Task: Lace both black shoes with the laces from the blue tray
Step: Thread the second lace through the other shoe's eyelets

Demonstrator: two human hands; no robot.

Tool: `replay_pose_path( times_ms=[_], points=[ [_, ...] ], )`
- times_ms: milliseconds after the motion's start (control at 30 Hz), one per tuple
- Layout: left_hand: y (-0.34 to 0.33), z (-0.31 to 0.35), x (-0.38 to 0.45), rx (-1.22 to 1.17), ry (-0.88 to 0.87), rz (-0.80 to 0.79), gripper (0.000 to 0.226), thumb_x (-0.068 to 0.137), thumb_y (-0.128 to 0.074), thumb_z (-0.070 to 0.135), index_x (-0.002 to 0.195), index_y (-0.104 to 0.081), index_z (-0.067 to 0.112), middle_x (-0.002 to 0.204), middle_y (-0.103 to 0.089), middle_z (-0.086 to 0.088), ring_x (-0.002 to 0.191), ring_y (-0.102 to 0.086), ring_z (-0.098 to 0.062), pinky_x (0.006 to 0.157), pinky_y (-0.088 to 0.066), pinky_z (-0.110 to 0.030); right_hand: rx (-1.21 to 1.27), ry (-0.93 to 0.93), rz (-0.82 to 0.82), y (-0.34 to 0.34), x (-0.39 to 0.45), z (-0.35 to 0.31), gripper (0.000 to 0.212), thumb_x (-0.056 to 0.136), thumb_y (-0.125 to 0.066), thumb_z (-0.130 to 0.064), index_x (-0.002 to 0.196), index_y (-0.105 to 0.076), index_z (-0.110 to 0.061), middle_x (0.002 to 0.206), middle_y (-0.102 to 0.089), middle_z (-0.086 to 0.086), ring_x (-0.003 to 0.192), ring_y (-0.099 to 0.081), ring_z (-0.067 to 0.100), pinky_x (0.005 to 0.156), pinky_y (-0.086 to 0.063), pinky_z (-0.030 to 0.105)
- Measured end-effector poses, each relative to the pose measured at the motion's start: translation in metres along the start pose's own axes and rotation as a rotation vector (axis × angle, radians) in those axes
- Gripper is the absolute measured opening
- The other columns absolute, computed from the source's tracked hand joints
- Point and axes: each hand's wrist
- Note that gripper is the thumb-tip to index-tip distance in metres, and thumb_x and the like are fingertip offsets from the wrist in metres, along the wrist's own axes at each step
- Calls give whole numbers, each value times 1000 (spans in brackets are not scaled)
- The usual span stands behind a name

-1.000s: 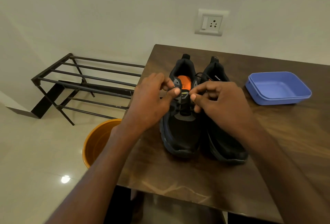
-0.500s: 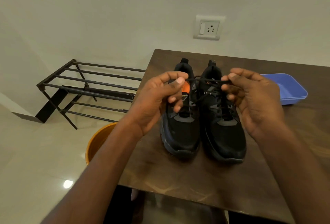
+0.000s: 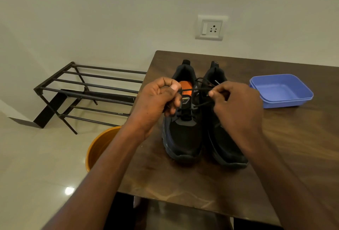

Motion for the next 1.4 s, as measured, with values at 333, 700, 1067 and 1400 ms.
replay_pose_path(
  times_ms=[333,700,1067,1400],
  points=[
    [-3,-5,3,137,-82,-20,5,106,-55,12,107,-59,8,70,-67,-7,51,-54,-16,49,-43,-18,-43,417,-19,-21,-7,-15,38,87,-77,-30,124,-69,-33,134,-64,-12,132,-53,14,111,-35,51],
    [-1,-11,5,231,-197,98,18,108,-53,21,117,-57,6,80,-67,-2,69,-64,-8,65,-56,-24,388,241,-90,-18,-3,-10,14,92,-75,-13,93,-70,-26,87,-71,-16,86,-69,-2,78,-54,12],
    [-19,-37,12,826,-36,306,32,87,-79,43,101,-56,25,97,-60,6,85,-61,-10,75,-57,-31,282,225,68,-43,1,-12,18,94,-73,-17,111,-78,-19,108,-76,-6,97,-67,1,93,-57,27],
    [-20,-30,3,779,-38,402,18,91,-75,43,94,-65,28,82,-67,12,73,-65,1,65,-57,-20,23,319,-49,-56,6,-1,7,87,-76,-23,94,-78,-21,90,-61,-6,81,-58,12,74,-57,37]
  ],
)
Point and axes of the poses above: each hand's wrist, its own x-axis towards the middle knuckle, its own y-axis out of the back of the hand, z = x × y
